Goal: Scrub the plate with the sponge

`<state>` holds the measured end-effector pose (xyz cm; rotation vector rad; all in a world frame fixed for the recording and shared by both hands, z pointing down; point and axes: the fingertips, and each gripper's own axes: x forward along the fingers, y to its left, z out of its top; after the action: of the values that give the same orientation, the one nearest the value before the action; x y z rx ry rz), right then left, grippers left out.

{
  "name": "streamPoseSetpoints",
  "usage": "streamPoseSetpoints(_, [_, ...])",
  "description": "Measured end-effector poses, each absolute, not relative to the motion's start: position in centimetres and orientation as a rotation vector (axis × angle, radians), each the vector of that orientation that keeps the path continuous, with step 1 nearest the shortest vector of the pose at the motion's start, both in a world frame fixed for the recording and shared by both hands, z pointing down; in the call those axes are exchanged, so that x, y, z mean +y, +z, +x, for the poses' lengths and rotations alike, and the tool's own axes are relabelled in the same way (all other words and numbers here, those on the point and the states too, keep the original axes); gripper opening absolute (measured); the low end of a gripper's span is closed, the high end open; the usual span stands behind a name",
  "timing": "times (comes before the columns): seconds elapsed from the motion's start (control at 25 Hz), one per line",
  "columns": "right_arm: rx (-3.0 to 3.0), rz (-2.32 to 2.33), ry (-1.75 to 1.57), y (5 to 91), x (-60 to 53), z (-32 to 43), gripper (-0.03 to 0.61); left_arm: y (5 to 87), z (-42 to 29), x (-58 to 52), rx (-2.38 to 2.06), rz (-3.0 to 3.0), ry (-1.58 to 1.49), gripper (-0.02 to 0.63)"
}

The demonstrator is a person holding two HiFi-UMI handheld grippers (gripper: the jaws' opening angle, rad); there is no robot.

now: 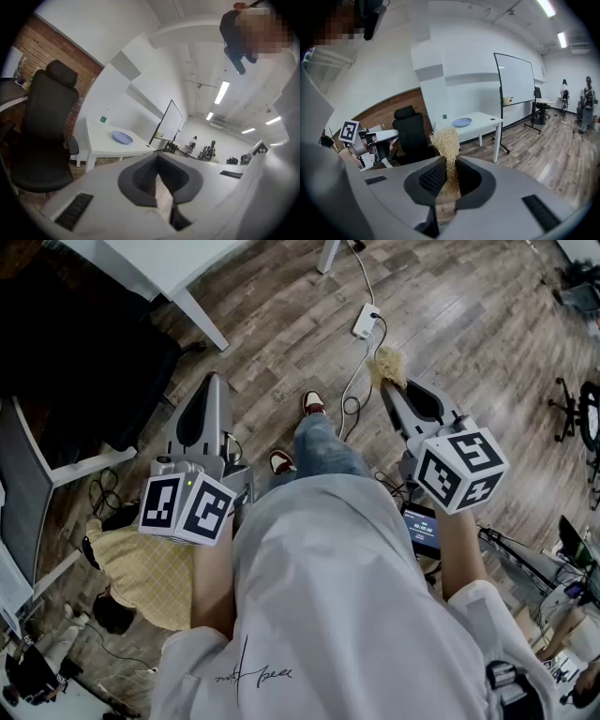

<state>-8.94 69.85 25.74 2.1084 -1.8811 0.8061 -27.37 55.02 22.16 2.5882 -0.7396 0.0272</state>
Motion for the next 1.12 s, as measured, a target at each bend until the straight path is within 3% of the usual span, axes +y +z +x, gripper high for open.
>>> streamPoseSetpoints(1.12, [-2.253, 1.978, 0.928, 24.6, 57.3, 8.1, 0.041, 21.3, -12.0, 45.0, -0.939, 2.538, 0.031, -0.006])
